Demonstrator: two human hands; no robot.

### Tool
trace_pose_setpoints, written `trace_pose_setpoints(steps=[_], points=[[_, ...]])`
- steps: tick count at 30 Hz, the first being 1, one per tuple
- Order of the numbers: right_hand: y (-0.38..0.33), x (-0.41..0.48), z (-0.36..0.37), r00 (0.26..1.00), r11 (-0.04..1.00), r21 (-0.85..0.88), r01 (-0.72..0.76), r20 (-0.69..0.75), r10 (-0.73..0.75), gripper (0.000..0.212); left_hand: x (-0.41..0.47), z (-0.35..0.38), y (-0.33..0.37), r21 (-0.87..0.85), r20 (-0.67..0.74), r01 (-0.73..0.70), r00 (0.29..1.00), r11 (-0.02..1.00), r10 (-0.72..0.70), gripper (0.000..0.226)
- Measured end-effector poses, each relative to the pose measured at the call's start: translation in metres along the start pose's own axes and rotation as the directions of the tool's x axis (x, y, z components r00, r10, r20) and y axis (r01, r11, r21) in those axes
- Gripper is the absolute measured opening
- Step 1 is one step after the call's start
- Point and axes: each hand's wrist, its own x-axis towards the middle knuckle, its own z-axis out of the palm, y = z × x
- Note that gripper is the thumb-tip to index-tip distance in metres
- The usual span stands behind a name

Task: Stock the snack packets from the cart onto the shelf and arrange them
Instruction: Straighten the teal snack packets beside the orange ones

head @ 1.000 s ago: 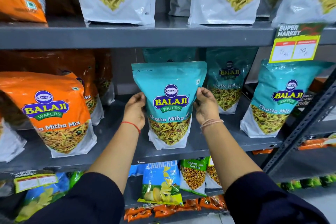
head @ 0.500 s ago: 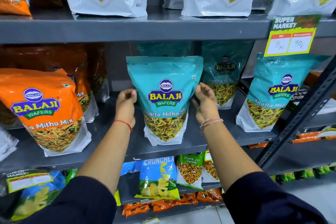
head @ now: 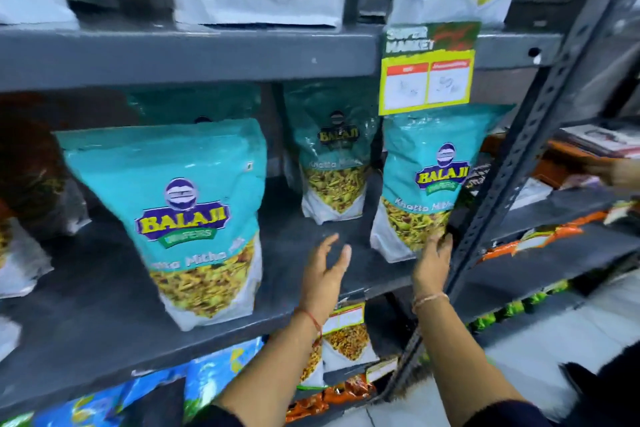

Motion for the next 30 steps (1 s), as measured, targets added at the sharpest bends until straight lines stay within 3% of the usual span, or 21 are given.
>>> trace_pose_setpoints(steps=[3,6,9,18,22,25,27,30], points=[[-0.005,0.032,-0.008,0.994,0.992,0.096,-0.087,0.072,0.08,0.059,0.046,0.053,0.0,-0.18,0.145,0.216,0.971,0.96,-0.191,0.05],[-0.006,0.058,-0.018,0.964,0.959,0.208,-0.195,0.221,0.148,0.063,0.075,0.086,-0.008,-0.165,0.219,0.22,0.959,0.961,-0.182,0.065],[-0.004,0.071,-0.024,0.927,0.969,0.16,-0.19,0.354,0.123,0.063,0.09,0.1,-0.016,-0.065,0.27,0.211,0.945,0.975,-0.186,0.069],[0.019,0.032,-0.008,0.888,0.981,0.131,-0.145,0.455,0.07,0.059,0.063,0.065,-0.039,-0.064,0.074,0.19,0.98,0.98,-0.185,0.062],[0.025,0.017,0.0,0.894,0.983,0.106,-0.148,0.439,0.087,0.064,0.054,0.049,-0.033,-0.067,0.08,0.15,0.986,0.986,-0.144,0.028],[0.02,0.009,-0.001,0.905,0.988,0.076,-0.137,0.416,0.093,0.071,0.049,0.04,-0.026,-0.071,0.118,0.132,0.985,0.989,-0.123,0.027],[0.007,0.015,-0.006,0.933,0.993,0.094,-0.067,0.358,0.029,0.068,0.049,0.034,-0.014,-0.171,0.103,0.097,0.991,0.98,-0.081,0.032],[-0.031,0.041,-0.011,0.967,0.988,0.155,0.027,0.248,-0.065,0.048,0.058,0.024,0.02,-0.403,-0.142,-0.03,0.989,0.915,-0.03,0.042]])
